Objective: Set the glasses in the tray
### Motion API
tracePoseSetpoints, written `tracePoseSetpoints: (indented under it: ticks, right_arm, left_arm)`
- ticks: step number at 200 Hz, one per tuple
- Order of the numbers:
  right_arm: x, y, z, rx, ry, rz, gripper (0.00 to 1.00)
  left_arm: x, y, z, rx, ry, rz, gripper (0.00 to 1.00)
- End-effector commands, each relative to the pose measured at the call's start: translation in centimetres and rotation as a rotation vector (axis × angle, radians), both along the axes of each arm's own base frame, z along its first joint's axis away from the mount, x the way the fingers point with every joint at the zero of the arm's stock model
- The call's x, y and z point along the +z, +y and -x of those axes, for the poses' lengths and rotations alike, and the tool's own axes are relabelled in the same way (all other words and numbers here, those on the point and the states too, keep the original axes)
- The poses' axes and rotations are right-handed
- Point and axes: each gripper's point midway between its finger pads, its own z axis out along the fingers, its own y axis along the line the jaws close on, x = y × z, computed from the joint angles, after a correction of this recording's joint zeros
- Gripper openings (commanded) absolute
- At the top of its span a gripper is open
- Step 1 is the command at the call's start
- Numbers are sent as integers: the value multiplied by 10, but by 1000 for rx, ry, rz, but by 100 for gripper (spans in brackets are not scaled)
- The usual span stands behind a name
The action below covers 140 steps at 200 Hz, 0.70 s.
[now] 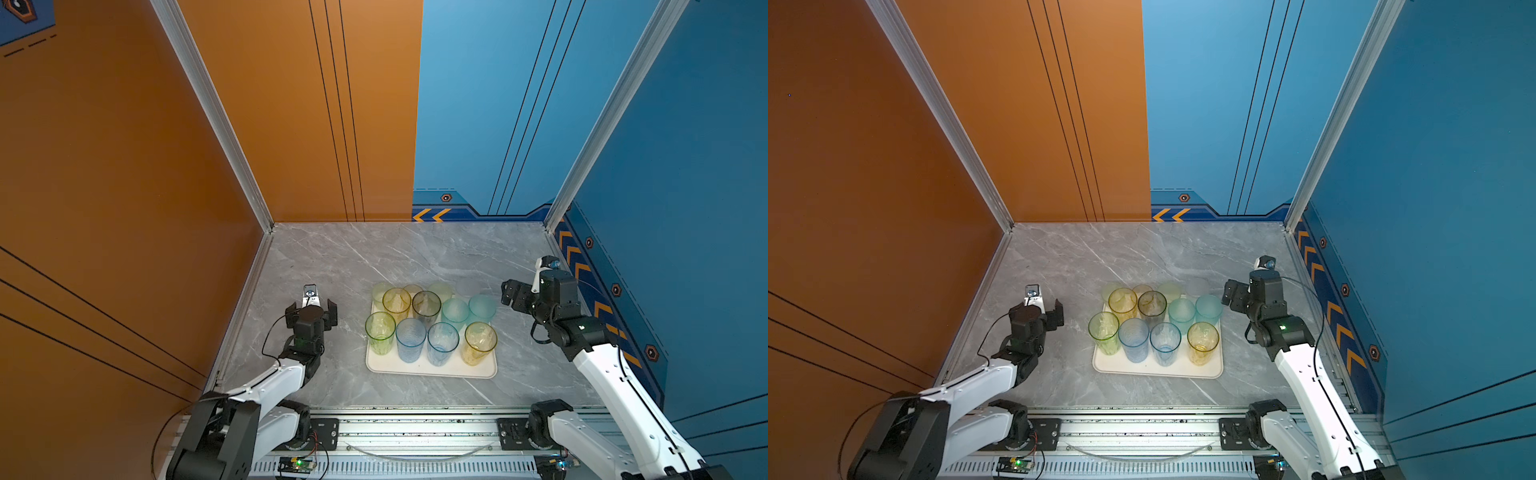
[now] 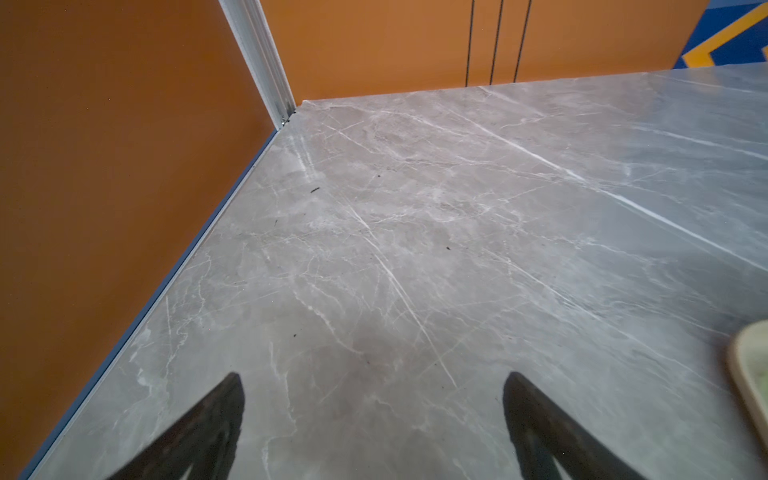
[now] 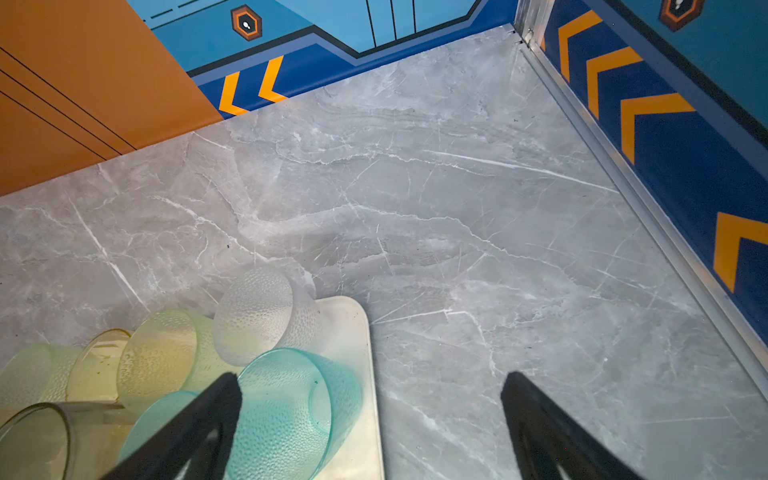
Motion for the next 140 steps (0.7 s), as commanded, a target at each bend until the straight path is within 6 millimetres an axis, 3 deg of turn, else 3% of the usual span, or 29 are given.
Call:
tracePoseSetpoints:
  ticks: [1, 30, 59, 140]
  right_arm:
    - [3, -10, -6, -43, -50, 29, 100]
    - [-12, -14, -10, -63, -33, 55, 100]
    - [-27, -16, -17, -69, -2, 76, 100]
    - [-48, -35, -38, -147, -46, 174, 100]
  left_arm:
    - [22, 10, -15, 51, -139, -7, 97]
    - [22, 4, -35, 18, -127, -71, 98]
    - [9, -4, -48, -34, -143, -97, 97]
    - [0, -9, -33, -82, -208, -77, 97]
